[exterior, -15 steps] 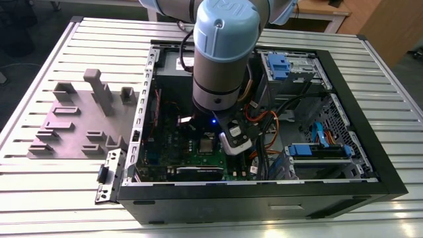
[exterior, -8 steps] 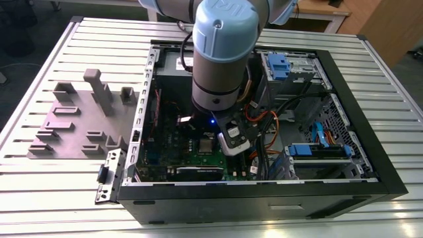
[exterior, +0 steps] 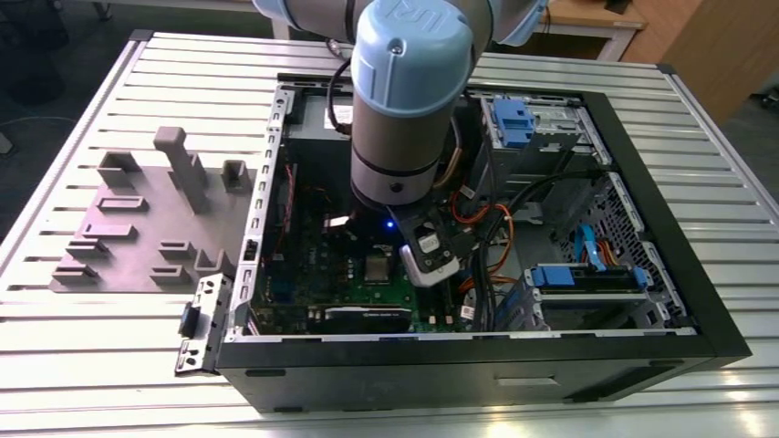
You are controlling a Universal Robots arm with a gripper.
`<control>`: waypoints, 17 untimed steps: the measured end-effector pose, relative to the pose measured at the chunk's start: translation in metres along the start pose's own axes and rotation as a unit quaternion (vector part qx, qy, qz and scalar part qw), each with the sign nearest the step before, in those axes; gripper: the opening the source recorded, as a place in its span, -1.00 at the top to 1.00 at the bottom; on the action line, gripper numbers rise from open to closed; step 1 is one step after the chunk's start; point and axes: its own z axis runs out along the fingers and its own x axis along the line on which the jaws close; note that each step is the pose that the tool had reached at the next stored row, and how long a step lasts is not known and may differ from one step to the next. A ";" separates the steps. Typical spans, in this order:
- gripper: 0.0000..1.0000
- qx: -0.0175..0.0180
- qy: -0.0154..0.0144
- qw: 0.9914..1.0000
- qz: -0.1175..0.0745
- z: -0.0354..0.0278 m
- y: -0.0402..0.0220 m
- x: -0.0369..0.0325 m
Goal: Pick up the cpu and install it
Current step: 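Place the cpu into insertion slot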
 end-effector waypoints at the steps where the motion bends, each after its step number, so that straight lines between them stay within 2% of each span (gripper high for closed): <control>1: 0.14 0.000 0.000 1.000 0.000 0.0004 0.0000 0.0000; 17: 0.14 -0.001 0.000 1.000 0.002 0.0008 0.0001 -0.0015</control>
